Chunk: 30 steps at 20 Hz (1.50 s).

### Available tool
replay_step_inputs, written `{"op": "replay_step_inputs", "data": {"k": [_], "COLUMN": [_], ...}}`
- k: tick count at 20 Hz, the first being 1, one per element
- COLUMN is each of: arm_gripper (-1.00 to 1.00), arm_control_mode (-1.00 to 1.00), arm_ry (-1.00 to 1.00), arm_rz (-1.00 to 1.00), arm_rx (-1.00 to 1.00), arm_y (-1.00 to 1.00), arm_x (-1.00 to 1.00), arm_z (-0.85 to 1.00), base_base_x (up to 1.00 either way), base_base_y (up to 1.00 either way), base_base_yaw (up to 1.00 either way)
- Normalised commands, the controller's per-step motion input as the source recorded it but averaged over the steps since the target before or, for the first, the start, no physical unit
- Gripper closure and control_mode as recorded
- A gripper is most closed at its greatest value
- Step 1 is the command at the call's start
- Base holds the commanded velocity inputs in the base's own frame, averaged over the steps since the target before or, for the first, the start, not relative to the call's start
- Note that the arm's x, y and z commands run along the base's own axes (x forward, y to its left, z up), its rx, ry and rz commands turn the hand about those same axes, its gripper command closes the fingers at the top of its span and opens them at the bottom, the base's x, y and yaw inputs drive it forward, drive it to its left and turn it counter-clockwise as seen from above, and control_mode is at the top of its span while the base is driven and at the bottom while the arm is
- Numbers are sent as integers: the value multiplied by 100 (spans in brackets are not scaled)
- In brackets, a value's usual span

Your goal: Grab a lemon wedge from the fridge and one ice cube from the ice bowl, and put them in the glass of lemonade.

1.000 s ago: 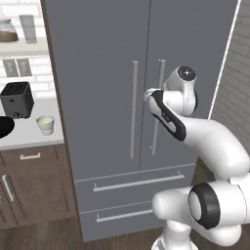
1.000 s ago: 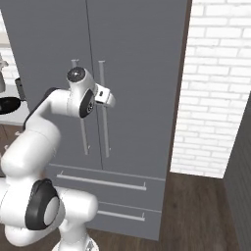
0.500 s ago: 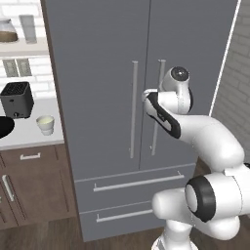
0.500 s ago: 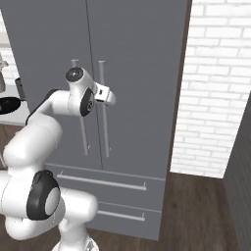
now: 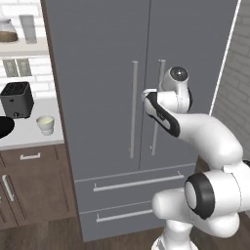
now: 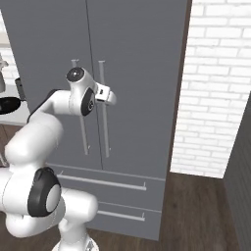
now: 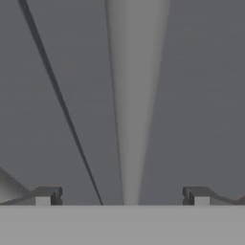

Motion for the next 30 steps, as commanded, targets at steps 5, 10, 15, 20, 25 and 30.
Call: {"op": "replay_step_inputs", "data": {"k": [5,10,15,20,25,30], "arm_gripper": [-100,-100,-100,-100,-100,-100], "arm_control_mode": [-100,-100,-100,-100,-100,-100], "arm_ry": [0,0,0,-1,-4,-6], "arm_rz": [0,0,0,0,0,0], "arm_rx": [0,0,0,0,0,0], "arm_y": [0,0,-2,-16,-19,11], "arm_x": [14,15,17,5,0,7], "arm_z": [-7,-2,-11,-32,-3,0], "base_base_x": [0,0,0,0,0,0], "base_base_y": [0,0,0,0,0,0], "base_base_yaw": [0,0,0,0,0,0]}}
